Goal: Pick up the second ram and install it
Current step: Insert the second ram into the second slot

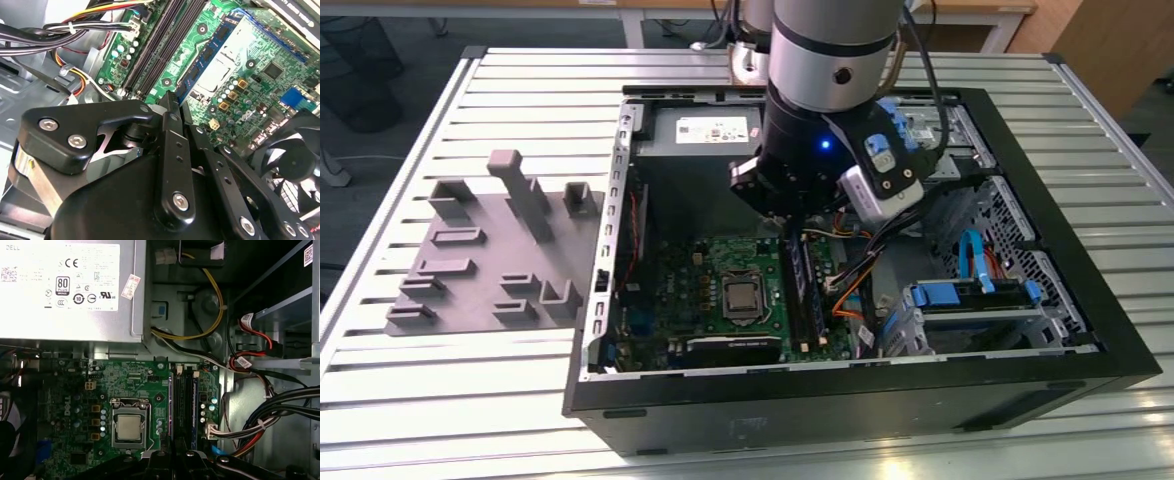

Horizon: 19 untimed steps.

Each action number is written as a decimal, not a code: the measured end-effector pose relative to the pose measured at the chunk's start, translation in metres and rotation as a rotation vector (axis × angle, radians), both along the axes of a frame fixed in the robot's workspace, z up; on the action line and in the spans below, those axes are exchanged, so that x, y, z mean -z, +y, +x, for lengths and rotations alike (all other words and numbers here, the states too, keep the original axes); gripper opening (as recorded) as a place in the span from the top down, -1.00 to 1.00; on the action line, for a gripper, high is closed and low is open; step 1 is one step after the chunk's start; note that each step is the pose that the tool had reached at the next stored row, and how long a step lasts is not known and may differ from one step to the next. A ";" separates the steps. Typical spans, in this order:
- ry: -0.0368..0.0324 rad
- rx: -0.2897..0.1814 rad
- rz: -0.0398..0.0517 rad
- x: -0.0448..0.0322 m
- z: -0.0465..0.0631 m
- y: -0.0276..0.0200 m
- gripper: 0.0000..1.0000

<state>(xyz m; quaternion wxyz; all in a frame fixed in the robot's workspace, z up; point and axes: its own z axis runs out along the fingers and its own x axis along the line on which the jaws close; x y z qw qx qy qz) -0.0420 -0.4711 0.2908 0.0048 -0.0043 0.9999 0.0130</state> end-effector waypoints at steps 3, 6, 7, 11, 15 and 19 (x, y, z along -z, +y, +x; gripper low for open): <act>0.0000 0.001 0.0000 0.0042 0.000 0.0000 0.73; 0.0000 0.001 0.0001 0.0081 0.001 -0.0001 0.73; 0.0000 0.001 0.0000 0.0094 0.001 -0.0001 0.73; 0.0000 0.002 0.0001 0.0148 0.001 -0.0002 0.73; 0.0000 0.002 0.0000 0.0206 0.001 -0.0002 0.73; 0.0004 0.002 0.0000 0.0256 0.002 -0.0002 0.73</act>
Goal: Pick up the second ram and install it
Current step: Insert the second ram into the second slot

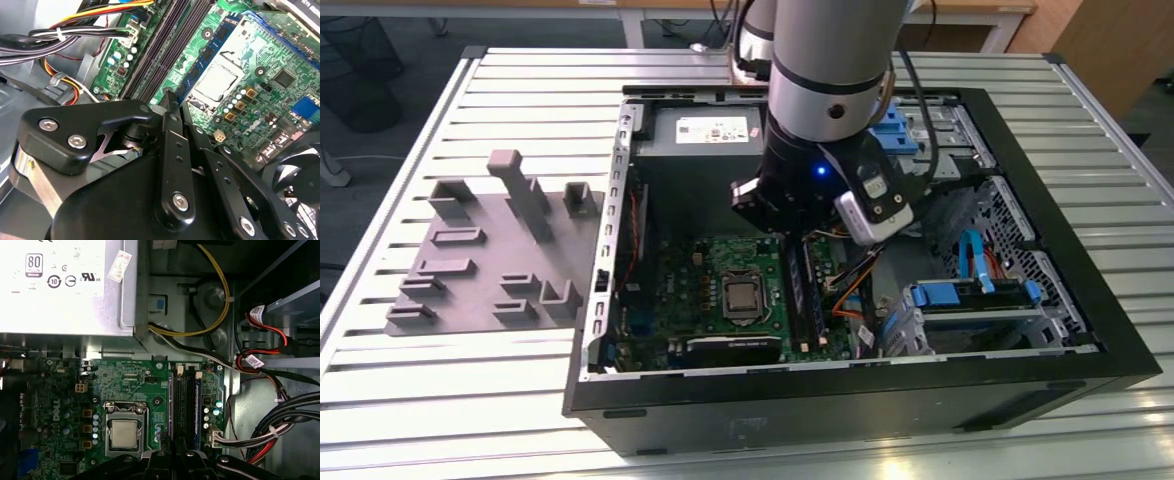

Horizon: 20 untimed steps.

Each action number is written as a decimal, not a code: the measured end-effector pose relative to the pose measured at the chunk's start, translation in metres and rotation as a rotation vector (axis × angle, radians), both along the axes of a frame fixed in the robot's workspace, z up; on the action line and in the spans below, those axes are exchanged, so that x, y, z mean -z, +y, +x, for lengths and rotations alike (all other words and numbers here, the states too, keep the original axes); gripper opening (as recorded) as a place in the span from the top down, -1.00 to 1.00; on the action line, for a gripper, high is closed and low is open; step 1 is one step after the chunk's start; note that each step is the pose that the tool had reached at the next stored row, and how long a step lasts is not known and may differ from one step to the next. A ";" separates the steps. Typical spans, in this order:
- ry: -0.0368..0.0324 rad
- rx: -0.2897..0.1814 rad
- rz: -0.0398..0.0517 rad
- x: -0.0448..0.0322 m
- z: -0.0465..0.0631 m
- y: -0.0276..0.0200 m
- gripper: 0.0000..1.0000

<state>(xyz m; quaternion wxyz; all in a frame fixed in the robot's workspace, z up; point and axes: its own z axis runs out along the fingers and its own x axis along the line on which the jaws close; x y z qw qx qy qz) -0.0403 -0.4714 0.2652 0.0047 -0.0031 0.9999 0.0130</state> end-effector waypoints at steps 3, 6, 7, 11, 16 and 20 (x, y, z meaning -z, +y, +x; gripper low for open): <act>0.0003 0.000 0.0000 0.0021 0.000 0.0000 0.73; 0.0006 0.000 -0.0002 0.0024 0.000 0.0000 0.73; 0.0006 0.000 -0.0001 0.0025 0.000 0.0000 0.73; 0.0012 0.000 0.0003 0.0030 0.000 0.0000 0.73; 0.0049 0.001 0.0001 0.0084 0.003 -0.0001 0.73; 0.0050 0.002 0.0001 0.0151 0.004 -0.0005 0.73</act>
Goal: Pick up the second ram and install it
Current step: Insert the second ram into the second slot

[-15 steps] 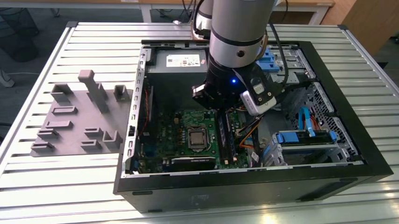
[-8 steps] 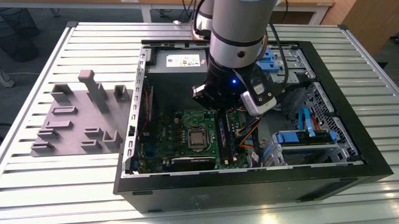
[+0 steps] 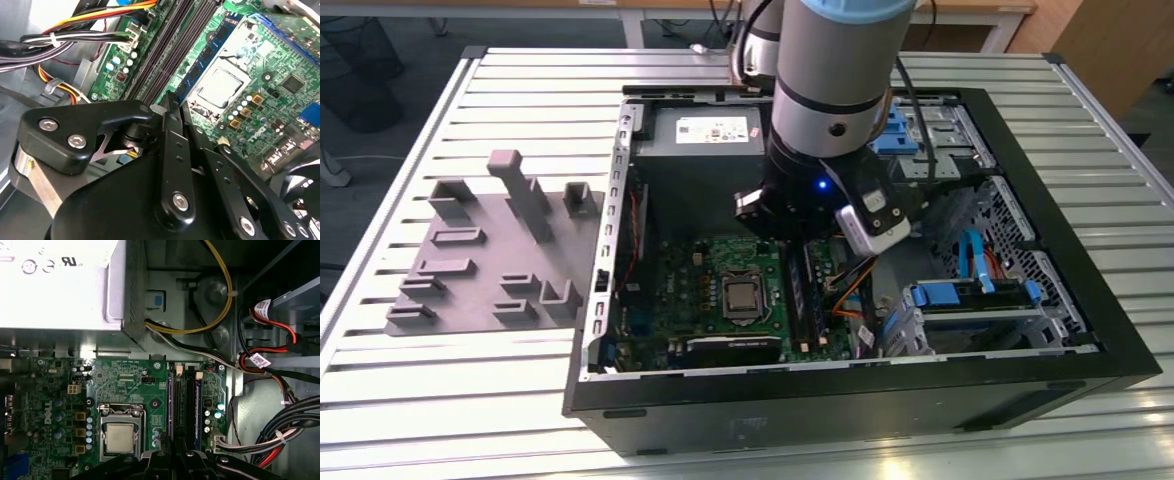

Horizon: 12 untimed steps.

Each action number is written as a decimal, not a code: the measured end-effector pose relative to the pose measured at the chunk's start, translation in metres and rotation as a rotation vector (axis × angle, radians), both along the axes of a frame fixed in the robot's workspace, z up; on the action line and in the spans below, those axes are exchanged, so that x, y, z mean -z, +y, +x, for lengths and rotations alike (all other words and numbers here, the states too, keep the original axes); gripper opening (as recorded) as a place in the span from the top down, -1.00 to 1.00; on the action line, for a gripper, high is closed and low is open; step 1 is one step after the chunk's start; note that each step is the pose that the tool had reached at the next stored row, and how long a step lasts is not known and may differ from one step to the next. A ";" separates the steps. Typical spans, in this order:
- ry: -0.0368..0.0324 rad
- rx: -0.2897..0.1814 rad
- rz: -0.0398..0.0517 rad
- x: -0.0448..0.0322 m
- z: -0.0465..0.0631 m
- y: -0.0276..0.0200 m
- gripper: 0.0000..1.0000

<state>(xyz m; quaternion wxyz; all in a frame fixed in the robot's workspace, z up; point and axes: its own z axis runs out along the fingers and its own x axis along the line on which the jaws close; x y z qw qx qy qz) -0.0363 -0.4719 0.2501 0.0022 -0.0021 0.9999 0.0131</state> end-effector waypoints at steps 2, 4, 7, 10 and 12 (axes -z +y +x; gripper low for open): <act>0.0000 0.002 -0.0001 0.0028 0.000 -0.0006 0.73; 0.0001 0.003 -0.0002 0.0049 0.000 -0.0015 0.73; 0.0000 0.005 0.0001 0.0078 0.000 -0.0039 0.73; 0.0000 0.008 0.0002 0.0108 0.001 -0.0062 0.73; 0.0002 0.011 0.0001 0.0128 0.002 -0.0072 0.73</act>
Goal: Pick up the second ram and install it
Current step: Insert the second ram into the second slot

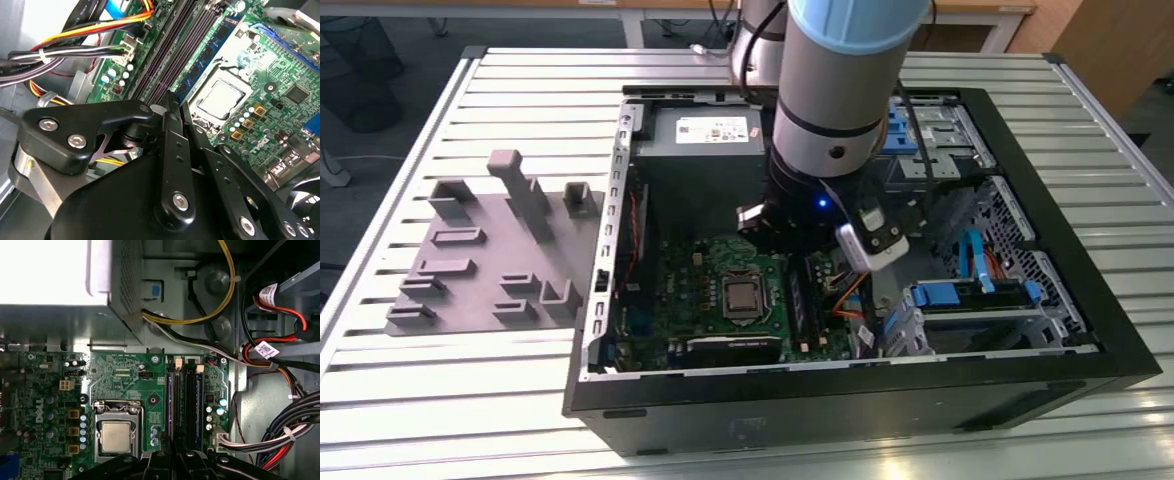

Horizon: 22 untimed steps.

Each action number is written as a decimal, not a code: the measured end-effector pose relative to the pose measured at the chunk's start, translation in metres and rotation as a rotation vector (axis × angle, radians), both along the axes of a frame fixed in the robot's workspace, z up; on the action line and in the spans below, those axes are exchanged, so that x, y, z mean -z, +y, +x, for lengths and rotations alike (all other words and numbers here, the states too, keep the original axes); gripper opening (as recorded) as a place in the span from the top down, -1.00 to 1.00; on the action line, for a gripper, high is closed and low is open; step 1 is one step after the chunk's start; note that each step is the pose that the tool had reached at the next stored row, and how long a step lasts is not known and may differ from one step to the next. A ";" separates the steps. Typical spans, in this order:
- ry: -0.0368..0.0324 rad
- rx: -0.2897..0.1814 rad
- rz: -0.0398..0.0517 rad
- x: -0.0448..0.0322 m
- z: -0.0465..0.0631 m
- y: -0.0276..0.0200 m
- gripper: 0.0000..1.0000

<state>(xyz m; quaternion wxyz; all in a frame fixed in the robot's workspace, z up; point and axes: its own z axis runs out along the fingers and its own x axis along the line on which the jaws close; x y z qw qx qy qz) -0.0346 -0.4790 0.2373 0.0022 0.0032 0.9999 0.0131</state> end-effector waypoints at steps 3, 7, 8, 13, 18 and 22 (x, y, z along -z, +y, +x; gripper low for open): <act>0.0007 0.004 0.0000 0.0020 0.002 -0.0009 0.73; 0.0019 0.009 -0.0001 0.0036 0.003 -0.0012 0.73; 0.0020 0.010 0.0000 0.0039 0.003 -0.0012 0.73; 0.0023 0.012 -0.0001 0.0064 0.004 -0.0013 0.73; 0.0023 0.014 0.0002 0.0105 0.004 -0.0012 0.73; 0.0024 0.015 0.0017 0.0149 0.005 -0.0012 0.73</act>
